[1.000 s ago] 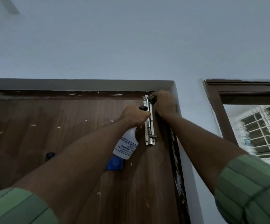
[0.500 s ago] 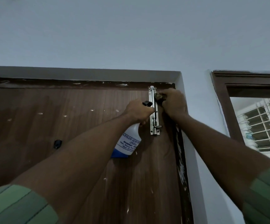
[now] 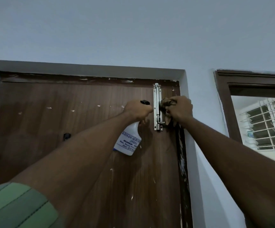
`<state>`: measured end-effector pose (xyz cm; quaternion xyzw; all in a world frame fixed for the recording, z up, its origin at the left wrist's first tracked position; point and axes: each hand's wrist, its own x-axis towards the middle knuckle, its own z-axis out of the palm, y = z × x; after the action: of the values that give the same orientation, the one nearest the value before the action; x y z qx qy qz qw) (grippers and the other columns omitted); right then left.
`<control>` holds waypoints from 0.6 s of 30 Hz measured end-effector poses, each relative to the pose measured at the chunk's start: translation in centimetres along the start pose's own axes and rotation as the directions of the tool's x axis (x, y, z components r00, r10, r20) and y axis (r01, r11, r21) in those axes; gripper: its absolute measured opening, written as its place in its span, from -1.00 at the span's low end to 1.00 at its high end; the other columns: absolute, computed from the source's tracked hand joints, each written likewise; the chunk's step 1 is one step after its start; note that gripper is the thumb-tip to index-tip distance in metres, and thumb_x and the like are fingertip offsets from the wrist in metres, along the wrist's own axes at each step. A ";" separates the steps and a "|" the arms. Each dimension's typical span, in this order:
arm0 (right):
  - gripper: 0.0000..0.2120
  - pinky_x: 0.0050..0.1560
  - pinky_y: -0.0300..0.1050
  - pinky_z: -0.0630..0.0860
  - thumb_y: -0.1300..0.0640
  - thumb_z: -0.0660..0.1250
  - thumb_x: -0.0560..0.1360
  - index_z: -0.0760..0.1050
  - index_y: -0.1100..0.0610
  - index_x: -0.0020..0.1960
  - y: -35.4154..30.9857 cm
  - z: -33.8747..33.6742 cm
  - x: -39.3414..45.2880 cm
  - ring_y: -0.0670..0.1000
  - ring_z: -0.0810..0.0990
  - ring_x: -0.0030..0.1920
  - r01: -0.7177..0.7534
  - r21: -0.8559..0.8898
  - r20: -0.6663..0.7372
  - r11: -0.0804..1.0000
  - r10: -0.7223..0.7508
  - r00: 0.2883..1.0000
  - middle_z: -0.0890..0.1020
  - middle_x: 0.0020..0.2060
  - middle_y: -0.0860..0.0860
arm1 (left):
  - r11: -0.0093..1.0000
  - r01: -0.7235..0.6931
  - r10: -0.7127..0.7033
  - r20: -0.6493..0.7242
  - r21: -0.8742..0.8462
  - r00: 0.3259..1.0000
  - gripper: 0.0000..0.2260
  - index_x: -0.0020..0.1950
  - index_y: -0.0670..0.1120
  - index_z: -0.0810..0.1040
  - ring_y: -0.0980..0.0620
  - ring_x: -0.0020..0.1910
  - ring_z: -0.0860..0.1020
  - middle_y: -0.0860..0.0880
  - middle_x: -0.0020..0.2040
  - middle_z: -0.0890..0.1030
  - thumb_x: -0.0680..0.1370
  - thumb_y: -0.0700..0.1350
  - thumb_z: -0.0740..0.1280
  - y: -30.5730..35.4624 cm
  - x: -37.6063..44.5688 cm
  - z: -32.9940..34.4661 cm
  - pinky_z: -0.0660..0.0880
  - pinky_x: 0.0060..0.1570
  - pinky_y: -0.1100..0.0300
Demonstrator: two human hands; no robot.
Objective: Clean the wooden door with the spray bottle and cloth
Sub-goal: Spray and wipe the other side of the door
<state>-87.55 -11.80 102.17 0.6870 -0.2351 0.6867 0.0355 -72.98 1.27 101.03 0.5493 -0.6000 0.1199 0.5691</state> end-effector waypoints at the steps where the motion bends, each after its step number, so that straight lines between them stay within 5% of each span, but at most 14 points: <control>1: -0.81 -0.30 -0.30 0.48 0.22 0.49 0.45 0.72 -0.01 0.00 -0.4 0.1 0.2 -0.02 0.66 -0.18 -0.010 0.026 -0.032 1.000 0.011 0.999 0.69 -0.21 -0.06 | 0.999 0.024 -0.024 -0.008 0.020 1.000 -0.84 -0.09 -0.17 0.61 -0.03 -0.32 0.63 -0.15 -0.20 0.69 0.60 -0.09 0.43 -0.4 -0.3 -0.1 0.61 -0.17 0.05; 4: -0.72 -0.09 -0.08 0.56 0.31 0.41 0.44 0.69 0.02 0.06 -1.8 2.1 0.2 0.05 0.63 -0.07 0.111 0.016 -0.169 0.994 -0.107 0.980 0.70 -0.08 0.01 | 0.990 0.054 -0.045 -0.072 0.128 0.996 -0.76 -0.11 -0.14 0.58 0.04 -0.42 0.57 -0.08 -0.28 0.65 0.60 0.02 0.44 -1.7 -0.3 -0.7 0.51 -0.35 0.18; 6: -0.62 0.00 -0.04 0.54 0.39 0.36 0.46 0.65 0.07 0.19 -2.6 4.4 -0.4 0.11 0.60 0.06 0.236 -0.034 -0.113 0.971 -0.239 0.964 0.66 0.04 0.07 | 0.993 0.040 -0.028 -0.104 0.115 0.994 -0.72 -0.06 -0.15 0.60 0.06 -0.44 0.56 -0.09 -0.28 0.65 0.61 0.07 0.45 -2.2 0.0 -1.5 0.49 -0.41 0.23; 9: -0.48 0.36 0.11 0.46 0.24 0.38 0.54 0.43 0.11 0.49 -2.7 8.7 -3.5 0.19 0.43 0.40 0.345 -0.169 0.012 0.923 -0.348 0.937 0.50 0.37 0.15 | 0.999 -0.024 0.027 -0.084 0.033 0.996 -0.72 0.05 -0.17 0.62 0.04 -0.40 0.60 -0.11 -0.25 0.67 0.62 0.06 0.45 -2.5 0.0 -3.0 0.55 -0.33 0.16; 11: -0.35 0.57 0.18 0.21 0.06 0.29 0.61 0.16 0.15 0.64 -2.7 10.7 -6.3 0.22 0.19 0.58 0.366 -0.157 0.037 0.917 -0.365 0.930 0.26 0.57 0.20 | 0.998 -0.060 0.061 -0.081 0.021 0.995 -0.72 0.03 -0.17 0.64 0.03 -0.41 0.60 -0.11 -0.26 0.66 0.62 0.06 0.45 -2.6 0.1 -3.9 0.58 -0.30 0.11; 14: -0.29 0.60 0.20 0.11 -0.01 0.29 0.64 0.06 0.14 0.67 -2.2 11.5 -7.5 0.23 0.04 0.63 0.453 -0.173 0.079 0.874 -0.447 0.891 0.13 0.63 0.21 | 0.996 -0.066 0.071 -0.091 0.054 0.993 -0.76 -0.03 -0.16 0.64 0.07 -0.44 0.59 -0.08 -0.29 0.65 0.62 0.02 0.45 -3.3 0.3 -4.9 0.55 -0.40 0.21; 18: -0.42 0.54 0.19 0.26 0.08 0.28 0.66 0.21 0.04 0.64 -2.6 9.2 -2.1 0.22 0.21 0.60 0.533 -0.245 0.158 0.810 -0.509 0.846 0.28 0.60 0.14 | 0.993 -0.086 0.093 -0.085 0.080 0.992 -0.76 0.01 -0.18 0.64 0.02 -0.40 0.64 -0.11 -0.26 0.68 0.63 0.01 0.45 -4.0 0.5 -5.3 0.57 -0.39 0.18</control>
<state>-77.95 -12.34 100.40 0.7414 -0.1336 0.5804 0.3092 -66.73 3.62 101.28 0.5372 -0.5934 0.1923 0.5678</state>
